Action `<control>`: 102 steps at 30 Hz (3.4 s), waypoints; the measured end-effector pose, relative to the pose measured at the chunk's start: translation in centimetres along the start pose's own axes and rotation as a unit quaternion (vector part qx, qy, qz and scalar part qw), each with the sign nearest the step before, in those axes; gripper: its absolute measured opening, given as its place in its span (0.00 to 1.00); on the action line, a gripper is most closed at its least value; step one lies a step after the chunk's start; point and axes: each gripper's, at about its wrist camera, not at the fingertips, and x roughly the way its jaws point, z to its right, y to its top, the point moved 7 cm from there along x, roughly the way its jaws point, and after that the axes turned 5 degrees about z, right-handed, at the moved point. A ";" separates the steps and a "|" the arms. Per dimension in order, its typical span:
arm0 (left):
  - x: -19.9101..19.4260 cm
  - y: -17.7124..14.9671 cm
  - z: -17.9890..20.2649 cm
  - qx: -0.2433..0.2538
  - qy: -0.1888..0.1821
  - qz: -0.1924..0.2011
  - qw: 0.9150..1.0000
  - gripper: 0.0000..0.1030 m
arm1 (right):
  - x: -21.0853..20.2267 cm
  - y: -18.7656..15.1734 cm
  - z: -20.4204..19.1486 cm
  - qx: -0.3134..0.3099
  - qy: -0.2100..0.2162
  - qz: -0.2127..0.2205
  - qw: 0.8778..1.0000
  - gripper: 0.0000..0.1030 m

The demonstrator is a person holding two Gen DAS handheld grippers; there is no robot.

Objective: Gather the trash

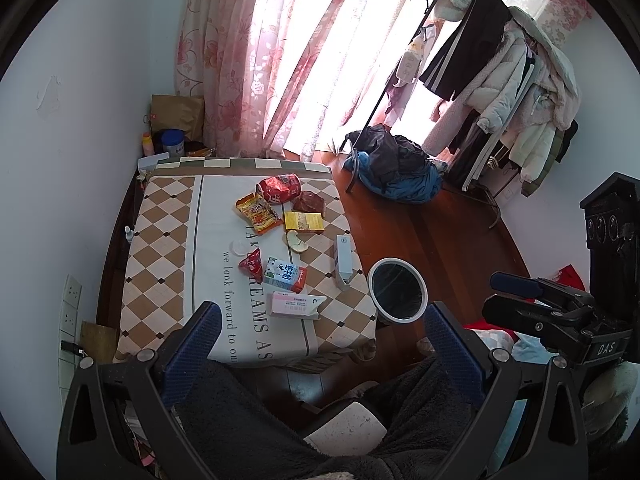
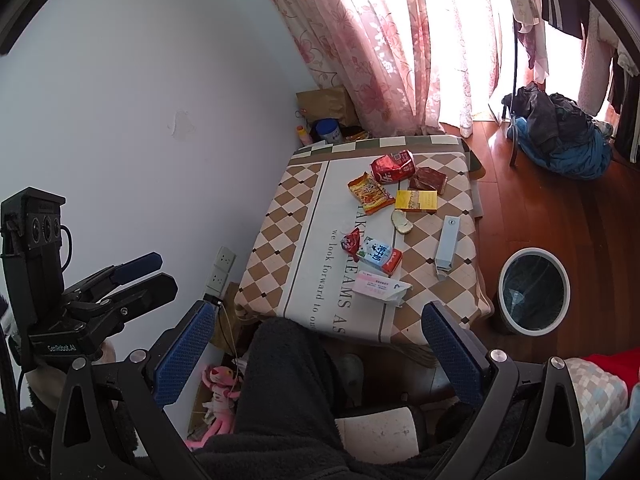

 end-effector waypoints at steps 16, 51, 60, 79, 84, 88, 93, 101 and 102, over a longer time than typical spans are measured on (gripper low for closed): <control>0.0 -0.1 0.1 0.000 -0.002 0.000 1.000 1.00 | -0.1 0.3 0.2 -0.001 -0.001 0.000 1.000 1.00; 34.6 -4.9 -16.7 -0.147 0.164 -0.210 0.953 0.95 | 28.5 0.8 23.7 0.194 -0.160 -0.115 0.961 0.65; 39.6 -5.7 -17.0 -0.214 0.130 -0.238 0.938 0.37 | 35.6 -1.4 27.2 0.224 -0.167 -0.171 0.945 0.64; 29.6 -1.3 -15.1 -0.028 0.253 -0.100 0.962 0.16 | 32.3 -0.4 20.2 0.105 -0.152 -0.119 0.976 0.37; 26.8 0.6 -10.0 -0.008 0.237 -0.055 0.970 0.16 | 28.6 1.1 18.1 0.087 -0.124 -0.070 0.986 0.37; 24.8 2.5 -4.5 0.030 0.205 -0.016 0.978 0.16 | 24.5 2.3 17.0 0.081 -0.107 -0.032 0.990 0.36; 24.7 4.4 2.4 0.060 0.154 0.005 0.986 0.16 | 17.1 3.8 18.9 0.095 -0.105 0.024 0.990 0.36; 34.2 4.1 15.8 0.089 0.042 -0.048 0.994 0.16 | 8.4 2.6 29.3 0.155 -0.152 0.064 0.974 0.36; 36.5 3.4 17.5 0.092 0.027 -0.067 0.993 0.16 | 7.9 1.8 31.6 0.168 -0.165 0.062 0.970 0.36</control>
